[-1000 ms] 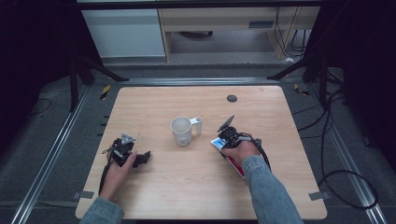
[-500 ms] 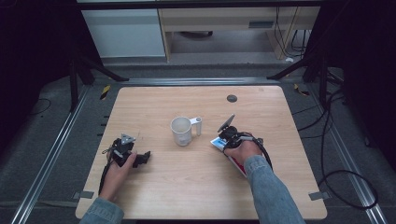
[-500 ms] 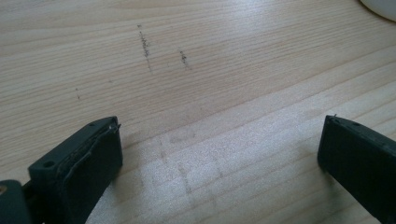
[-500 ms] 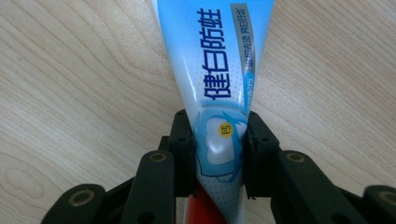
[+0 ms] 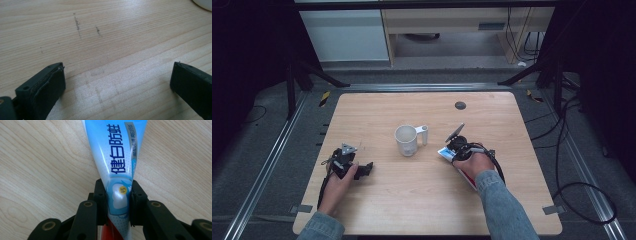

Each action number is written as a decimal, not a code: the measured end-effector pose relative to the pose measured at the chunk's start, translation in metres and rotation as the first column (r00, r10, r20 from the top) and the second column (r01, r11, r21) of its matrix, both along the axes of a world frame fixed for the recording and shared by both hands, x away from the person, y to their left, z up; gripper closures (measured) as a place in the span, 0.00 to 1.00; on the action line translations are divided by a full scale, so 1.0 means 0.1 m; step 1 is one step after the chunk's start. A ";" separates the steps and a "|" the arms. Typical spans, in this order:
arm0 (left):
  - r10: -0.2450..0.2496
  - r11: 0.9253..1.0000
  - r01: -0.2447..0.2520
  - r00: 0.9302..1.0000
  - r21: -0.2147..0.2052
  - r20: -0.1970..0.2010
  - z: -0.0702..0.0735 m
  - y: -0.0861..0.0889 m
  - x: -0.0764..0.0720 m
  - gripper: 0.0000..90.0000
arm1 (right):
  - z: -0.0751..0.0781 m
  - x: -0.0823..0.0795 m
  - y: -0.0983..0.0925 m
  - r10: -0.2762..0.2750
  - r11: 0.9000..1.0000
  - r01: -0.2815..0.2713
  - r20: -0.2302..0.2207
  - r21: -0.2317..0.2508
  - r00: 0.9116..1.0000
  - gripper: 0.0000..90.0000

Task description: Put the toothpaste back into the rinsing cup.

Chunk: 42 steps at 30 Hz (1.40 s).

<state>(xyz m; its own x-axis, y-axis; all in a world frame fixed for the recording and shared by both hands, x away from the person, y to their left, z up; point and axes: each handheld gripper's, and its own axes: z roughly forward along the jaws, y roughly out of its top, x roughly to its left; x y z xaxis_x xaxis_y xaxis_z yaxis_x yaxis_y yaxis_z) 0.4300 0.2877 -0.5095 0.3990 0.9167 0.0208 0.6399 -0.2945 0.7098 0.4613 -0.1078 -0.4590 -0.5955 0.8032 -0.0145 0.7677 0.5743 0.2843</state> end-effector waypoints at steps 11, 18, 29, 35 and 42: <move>-0.001 1.000 0.001 1.000 0.000 0.000 0.00 0.00 0.00 0.00 | 0.04 -0.01 -0.03 -0.012 1.000 0.012 -0.002 0.006 1.000 0.81; 0.000 1.000 0.000 1.000 0.000 0.000 0.00 0.00 0.00 0.00 | 0.10 -0.02 -0.08 -0.026 0.999 0.026 0.008 0.025 1.000 0.81; -0.001 1.000 0.001 1.000 0.000 0.000 0.00 0.00 0.00 0.00 | 0.33 -0.03 -0.15 -0.036 0.998 0.034 0.056 0.046 0.998 0.81; -0.001 1.000 0.001 1.000 0.000 0.000 0.00 0.00 0.00 0.00 | 0.45 -0.03 -0.18 -0.044 0.997 0.038 0.083 0.072 0.996 0.81; 0.000 1.000 0.000 1.000 0.000 0.000 0.00 0.00 0.00 0.00 | 0.56 -0.03 -0.20 -0.057 0.994 0.046 0.108 0.100 0.993 0.81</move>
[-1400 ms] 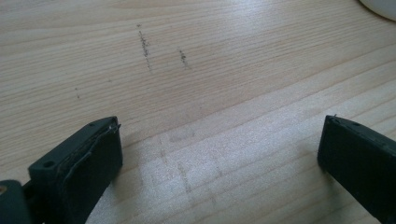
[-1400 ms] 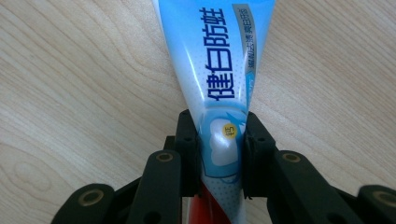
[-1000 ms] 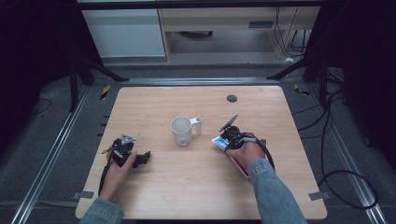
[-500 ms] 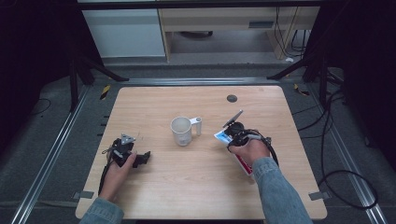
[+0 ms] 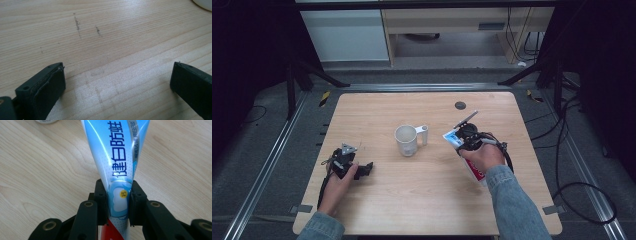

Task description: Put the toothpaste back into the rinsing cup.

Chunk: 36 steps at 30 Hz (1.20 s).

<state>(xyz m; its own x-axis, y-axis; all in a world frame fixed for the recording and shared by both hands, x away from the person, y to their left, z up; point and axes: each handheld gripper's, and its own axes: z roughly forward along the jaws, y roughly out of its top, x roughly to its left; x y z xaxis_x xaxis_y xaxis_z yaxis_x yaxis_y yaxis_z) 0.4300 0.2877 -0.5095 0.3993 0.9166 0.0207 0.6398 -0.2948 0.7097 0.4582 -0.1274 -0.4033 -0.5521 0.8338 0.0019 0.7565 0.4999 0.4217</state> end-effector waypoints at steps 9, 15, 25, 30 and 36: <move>0.000 1.000 0.000 1.000 0.000 0.000 0.00 0.00 0.00 0.00 | 0.10 0.01 -0.02 -0.004 1.000 0.004 0.025 0.022 1.000 0.81; 0.000 1.000 0.000 1.000 0.000 0.000 0.00 0.00 0.00 0.00 | 0.13 0.01 -0.01 -0.007 0.999 0.005 0.043 0.052 0.999 0.81; 0.000 1.000 0.000 1.000 0.001 0.000 0.00 0.00 0.00 0.00 | 0.18 -0.02 0.03 0.001 0.993 -0.013 0.103 0.118 0.995 0.81; 0.001 1.000 -0.001 1.000 0.000 0.000 0.00 0.00 0.00 0.00 | 0.20 -0.02 0.05 -0.002 0.987 -0.021 0.145 0.158 0.989 0.81; 0.000 1.000 0.000 1.000 0.000 0.000 0.00 0.00 0.00 0.00 | 0.19 -0.02 0.08 -0.001 0.983 -0.034 0.191 0.182 0.982 0.81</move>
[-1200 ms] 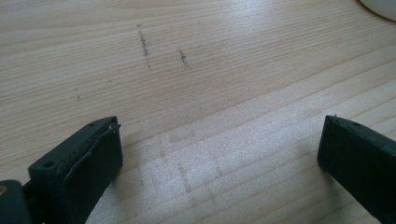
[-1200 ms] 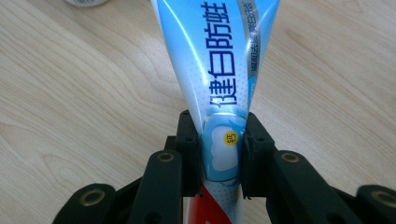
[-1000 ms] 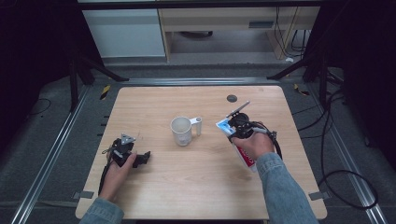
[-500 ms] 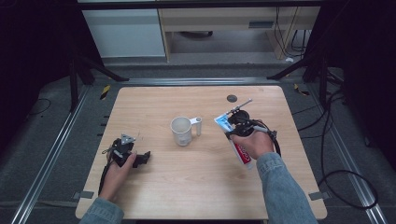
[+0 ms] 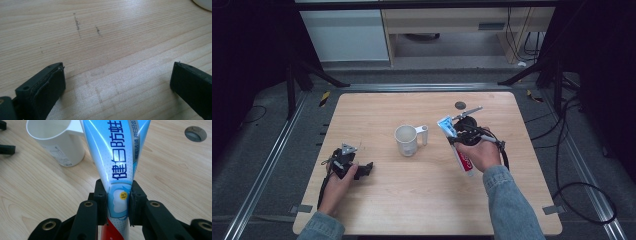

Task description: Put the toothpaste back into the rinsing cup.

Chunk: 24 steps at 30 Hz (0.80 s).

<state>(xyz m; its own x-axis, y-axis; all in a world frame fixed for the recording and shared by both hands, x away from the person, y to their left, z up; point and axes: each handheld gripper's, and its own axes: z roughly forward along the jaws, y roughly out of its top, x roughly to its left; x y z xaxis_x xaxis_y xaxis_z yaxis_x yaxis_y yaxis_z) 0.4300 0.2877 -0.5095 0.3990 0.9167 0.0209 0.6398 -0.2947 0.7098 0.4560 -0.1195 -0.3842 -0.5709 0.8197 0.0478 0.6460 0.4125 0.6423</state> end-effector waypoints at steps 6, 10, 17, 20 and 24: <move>0.000 1.000 0.000 1.000 0.000 0.000 0.00 0.00 0.00 0.00 | 0.00 0.00 0.02 -0.006 0.999 0.004 0.052 0.052 0.999 0.81; 0.000 1.000 0.000 1.000 0.000 0.000 0.00 0.00 0.00 0.00 | 0.01 0.01 0.05 -0.014 0.996 0.007 0.073 0.090 0.997 0.81; 0.000 1.000 0.000 1.000 0.000 0.000 0.00 0.00 0.00 0.00 | 0.04 0.03 0.08 -0.037 0.991 0.023 0.104 0.132 0.994 0.81; 0.000 1.000 0.000 1.000 0.000 0.000 0.00 0.00 0.00 0.00 | 0.05 0.02 0.10 -0.037 0.991 0.021 0.117 0.134 0.992 0.81; 0.000 1.000 0.000 1.000 0.000 0.000 0.00 0.00 0.00 0.00 | 0.05 -0.01 0.12 -0.036 0.990 0.018 0.130 0.140 0.991 0.81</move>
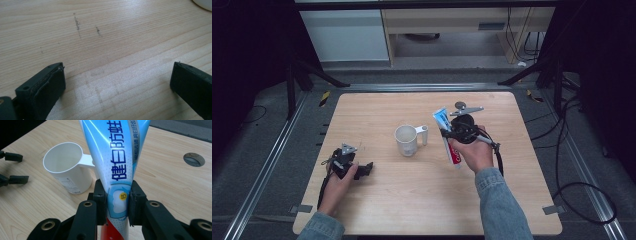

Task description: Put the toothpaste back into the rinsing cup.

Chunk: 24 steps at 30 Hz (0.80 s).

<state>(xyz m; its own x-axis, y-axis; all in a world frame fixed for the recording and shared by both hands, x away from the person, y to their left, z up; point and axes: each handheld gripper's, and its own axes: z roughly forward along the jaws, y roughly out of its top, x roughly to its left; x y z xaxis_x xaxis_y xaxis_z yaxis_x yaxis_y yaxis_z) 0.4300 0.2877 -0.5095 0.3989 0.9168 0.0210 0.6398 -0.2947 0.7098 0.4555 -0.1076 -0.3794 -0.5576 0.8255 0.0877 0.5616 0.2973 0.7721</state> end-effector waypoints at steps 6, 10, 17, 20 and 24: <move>0.000 1.000 0.000 1.000 0.000 0.000 0.00 0.00 0.00 0.00 | 0.01 0.00 0.05 0.001 1.000 -0.002 0.029 0.009 1.000 0.81; 0.000 1.000 0.000 1.000 0.000 0.000 0.00 0.00 0.00 0.00 | 0.04 -0.01 0.09 0.001 1.000 -0.002 0.043 0.021 0.999 0.81; 0.000 1.000 0.000 1.000 0.000 0.000 0.00 0.00 0.00 0.00 | 0.05 -0.01 0.15 0.011 0.999 -0.013 0.069 0.030 0.998 0.81; 0.000 1.000 0.000 1.000 0.000 0.000 0.00 0.00 0.00 0.00 | 0.05 -0.01 0.17 0.009 0.999 -0.012 0.077 0.034 0.997 0.81; 0.000 1.000 0.000 1.000 0.000 0.000 0.00 0.00 0.00 0.00 | 0.06 0.00 0.19 0.010 0.999 -0.014 0.090 0.041 0.996 0.81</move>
